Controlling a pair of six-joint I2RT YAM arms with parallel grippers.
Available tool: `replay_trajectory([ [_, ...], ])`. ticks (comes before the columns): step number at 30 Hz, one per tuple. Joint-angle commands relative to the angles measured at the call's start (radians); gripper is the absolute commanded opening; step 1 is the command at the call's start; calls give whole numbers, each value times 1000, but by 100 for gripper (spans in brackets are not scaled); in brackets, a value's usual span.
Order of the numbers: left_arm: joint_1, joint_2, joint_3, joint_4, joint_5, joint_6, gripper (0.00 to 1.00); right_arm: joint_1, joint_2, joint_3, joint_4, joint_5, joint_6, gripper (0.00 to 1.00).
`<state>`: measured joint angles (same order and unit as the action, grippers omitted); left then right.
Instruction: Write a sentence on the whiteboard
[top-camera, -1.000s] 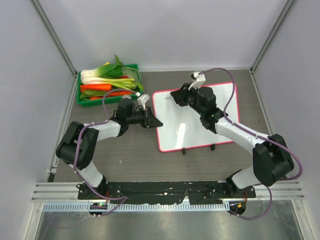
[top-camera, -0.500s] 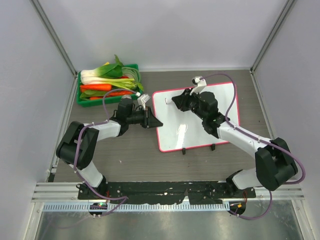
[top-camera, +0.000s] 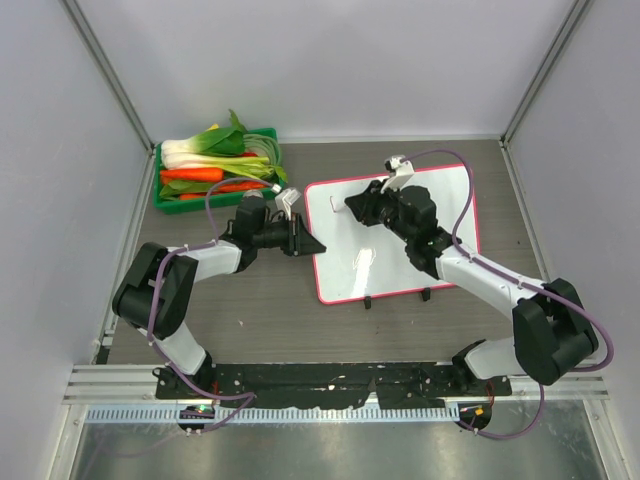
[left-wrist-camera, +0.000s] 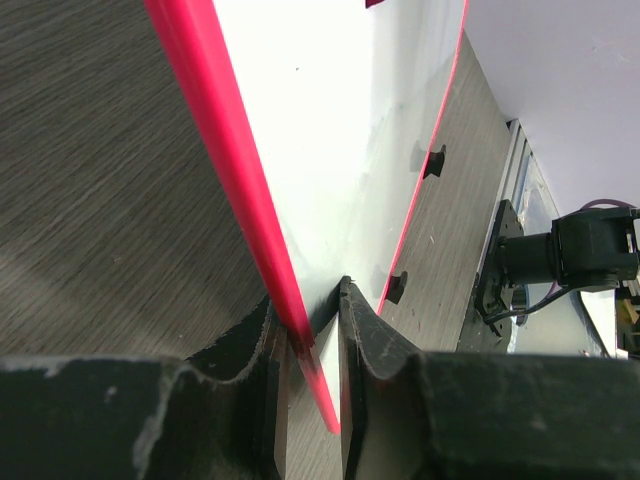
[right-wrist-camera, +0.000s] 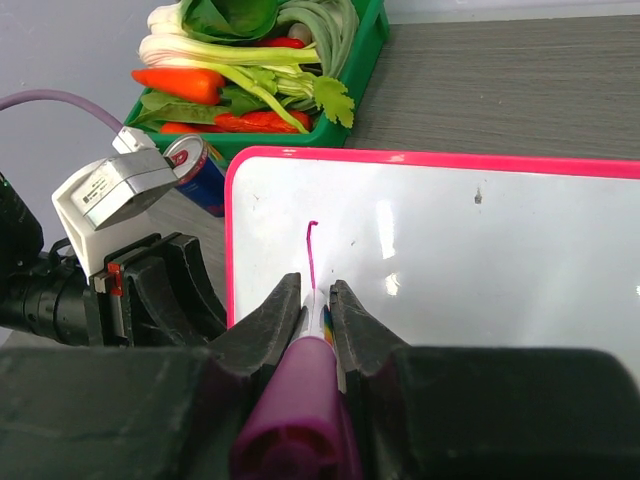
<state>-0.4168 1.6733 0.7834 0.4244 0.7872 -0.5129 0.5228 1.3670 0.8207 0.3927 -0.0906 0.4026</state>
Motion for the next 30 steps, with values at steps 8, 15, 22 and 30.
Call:
replay_trajectory([
  [8,-34,31,2,-84,-46,125,0,0,23,80,-5,135,-18,1],
  [15,-33,34,5,-92,-48,132,0,-1,53,115,-5,144,-15,1],
  [22,-34,36,10,-98,-48,132,0,-1,58,130,-34,164,-21,1],
  [30,-37,36,11,-99,-46,134,0,-1,26,86,-52,140,-33,2],
])
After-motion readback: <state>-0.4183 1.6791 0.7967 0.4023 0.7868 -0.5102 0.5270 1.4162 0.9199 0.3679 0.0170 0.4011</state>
